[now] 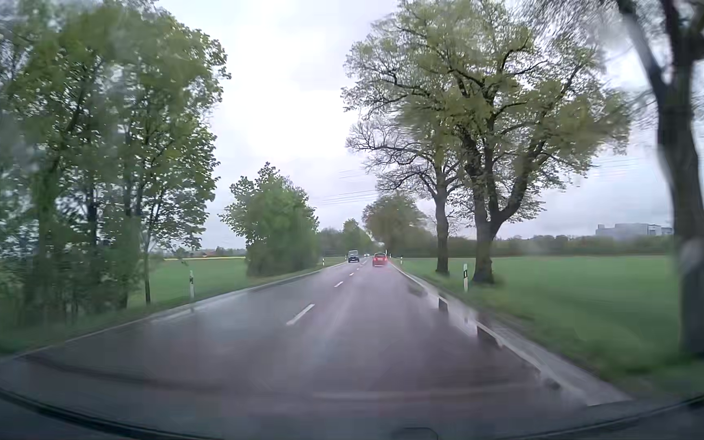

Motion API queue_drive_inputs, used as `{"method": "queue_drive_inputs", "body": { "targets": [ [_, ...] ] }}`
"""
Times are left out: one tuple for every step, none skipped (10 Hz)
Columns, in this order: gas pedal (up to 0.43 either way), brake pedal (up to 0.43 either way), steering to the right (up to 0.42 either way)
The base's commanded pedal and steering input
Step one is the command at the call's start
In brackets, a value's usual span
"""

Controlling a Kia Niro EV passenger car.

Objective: Follow the waypoints while adhering to traffic rules and regulations

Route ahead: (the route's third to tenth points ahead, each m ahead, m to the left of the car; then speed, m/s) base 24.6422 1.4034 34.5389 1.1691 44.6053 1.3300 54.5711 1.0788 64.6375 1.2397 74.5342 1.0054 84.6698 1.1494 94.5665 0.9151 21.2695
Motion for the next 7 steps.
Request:
{"method": "queue_drive_inputs", "body": {
  "targets": [
    [0.197, 0.000, 0.000],
    [0.197, 0.000, 0.000],
    [0.197, 0.000, 0.000],
    [0.197, 0.000, 0.000],
    [0.197, 0.000, 0.000],
    [0.197, 0.000, 0.000],
    [0.197, 0.000, 0.000]
  ]
}}
